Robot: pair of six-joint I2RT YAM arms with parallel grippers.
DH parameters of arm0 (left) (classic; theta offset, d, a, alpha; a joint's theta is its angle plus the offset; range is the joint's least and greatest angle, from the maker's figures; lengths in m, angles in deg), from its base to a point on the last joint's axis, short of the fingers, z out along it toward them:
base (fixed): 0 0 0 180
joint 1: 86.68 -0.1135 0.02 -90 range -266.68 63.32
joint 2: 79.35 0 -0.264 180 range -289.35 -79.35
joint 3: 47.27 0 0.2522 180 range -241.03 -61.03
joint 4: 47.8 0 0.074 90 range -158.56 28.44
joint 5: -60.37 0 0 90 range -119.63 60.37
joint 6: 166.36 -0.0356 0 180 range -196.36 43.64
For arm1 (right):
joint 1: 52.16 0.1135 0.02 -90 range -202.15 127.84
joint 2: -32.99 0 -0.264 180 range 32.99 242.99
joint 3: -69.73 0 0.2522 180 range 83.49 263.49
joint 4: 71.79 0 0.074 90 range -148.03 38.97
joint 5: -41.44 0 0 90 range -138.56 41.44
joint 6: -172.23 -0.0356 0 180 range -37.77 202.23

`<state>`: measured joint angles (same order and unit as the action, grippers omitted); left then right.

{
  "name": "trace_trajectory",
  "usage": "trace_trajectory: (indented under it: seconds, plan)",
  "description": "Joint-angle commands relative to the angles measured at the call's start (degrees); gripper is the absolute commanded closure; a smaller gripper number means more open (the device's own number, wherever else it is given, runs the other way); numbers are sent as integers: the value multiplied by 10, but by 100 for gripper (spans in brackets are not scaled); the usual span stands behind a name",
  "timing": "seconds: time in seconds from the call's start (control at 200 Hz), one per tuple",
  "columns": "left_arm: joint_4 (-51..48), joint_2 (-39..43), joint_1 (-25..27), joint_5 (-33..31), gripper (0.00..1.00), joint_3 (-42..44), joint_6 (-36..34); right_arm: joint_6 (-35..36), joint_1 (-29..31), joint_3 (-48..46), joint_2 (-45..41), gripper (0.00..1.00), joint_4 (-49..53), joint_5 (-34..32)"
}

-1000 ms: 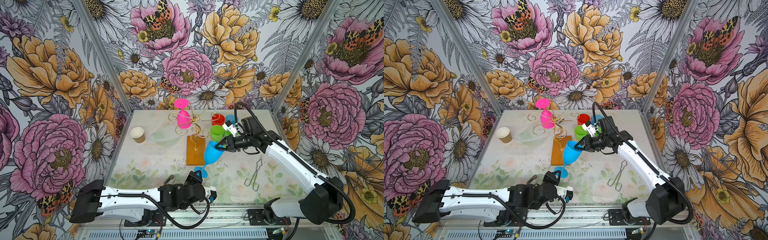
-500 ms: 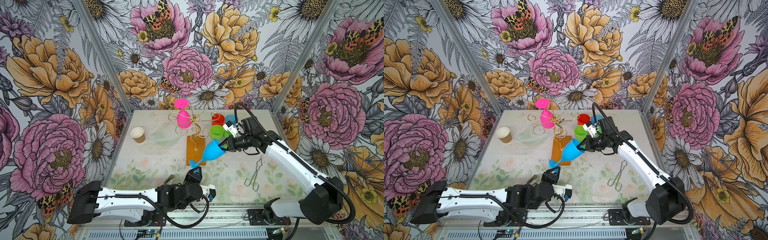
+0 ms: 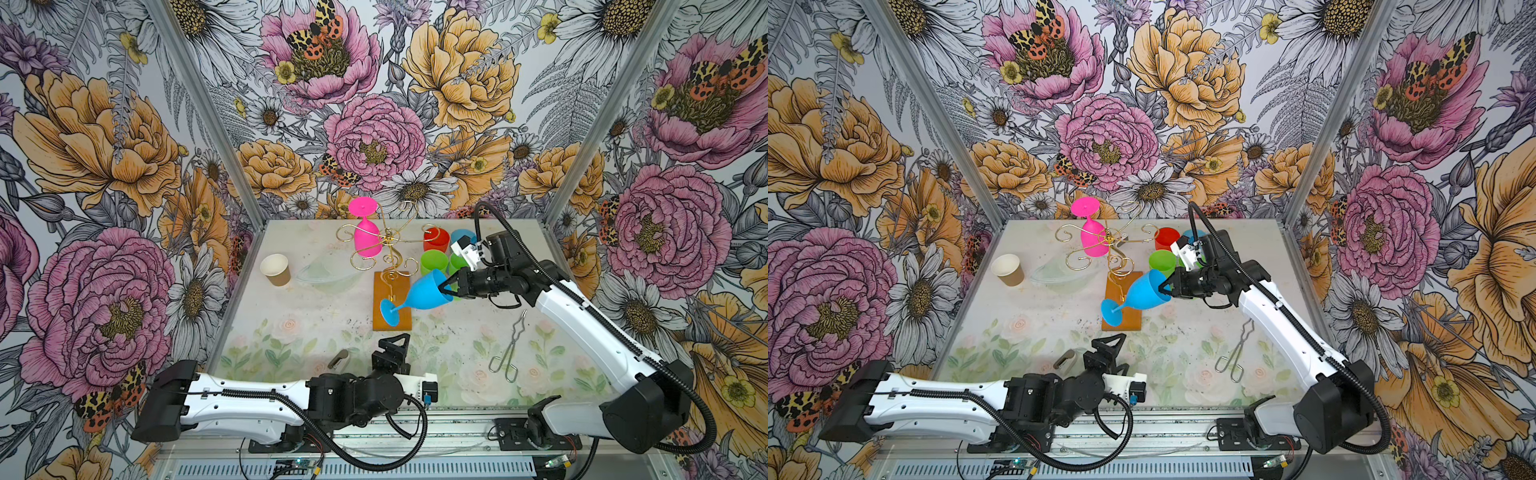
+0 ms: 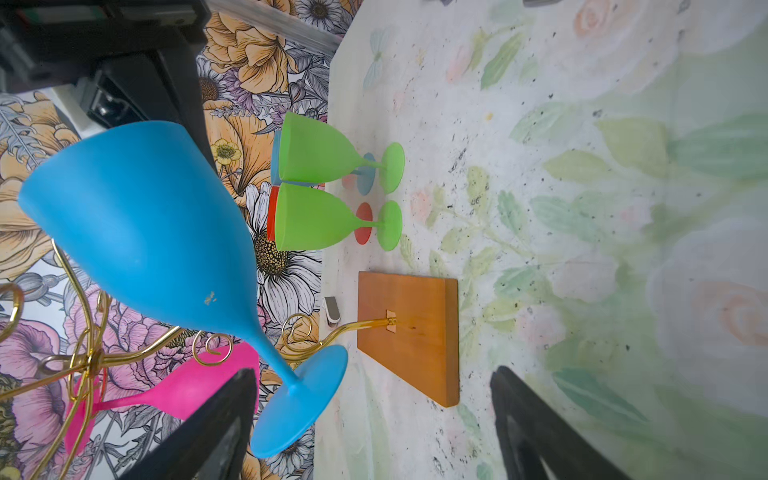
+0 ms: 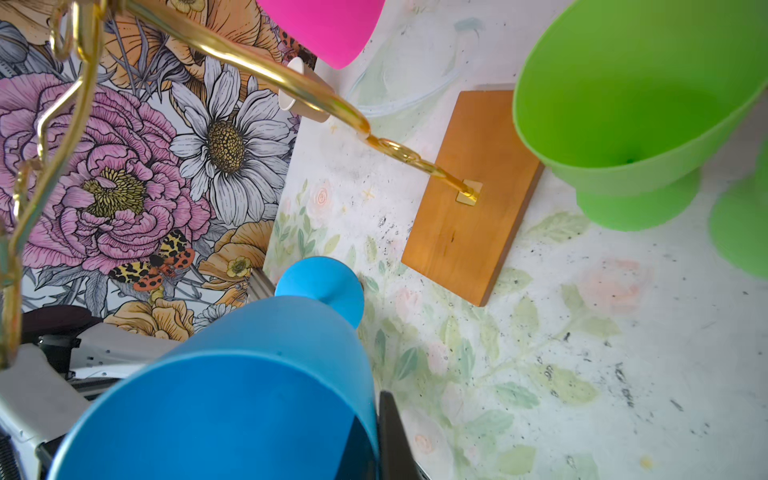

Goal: Take the wine glass off the wine glass rack
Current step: 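Grasp the blue glass bowl with the right gripper while the left holds the foot, then stand the blue glass beside the green glasses with the right gripper while left withdraws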

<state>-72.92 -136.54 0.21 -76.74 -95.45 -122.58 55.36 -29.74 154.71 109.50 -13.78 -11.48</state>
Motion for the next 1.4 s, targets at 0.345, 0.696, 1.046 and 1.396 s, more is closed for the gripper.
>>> trace_trajectory:
  seconds: [0.345,0.696,1.046,1.396]
  plan:
    - [-82,174,-58,-49,1,-25,352,73,39,70,4,100,147,-312]
    - [-187,203,-314,150,1,-67,535,72,78,117,89,100,176,-409]
    - [-226,181,-524,378,1,-81,607,45,109,154,150,100,171,-456]
    - [-225,173,-580,424,1,-77,614,39,111,154,174,100,161,-458]
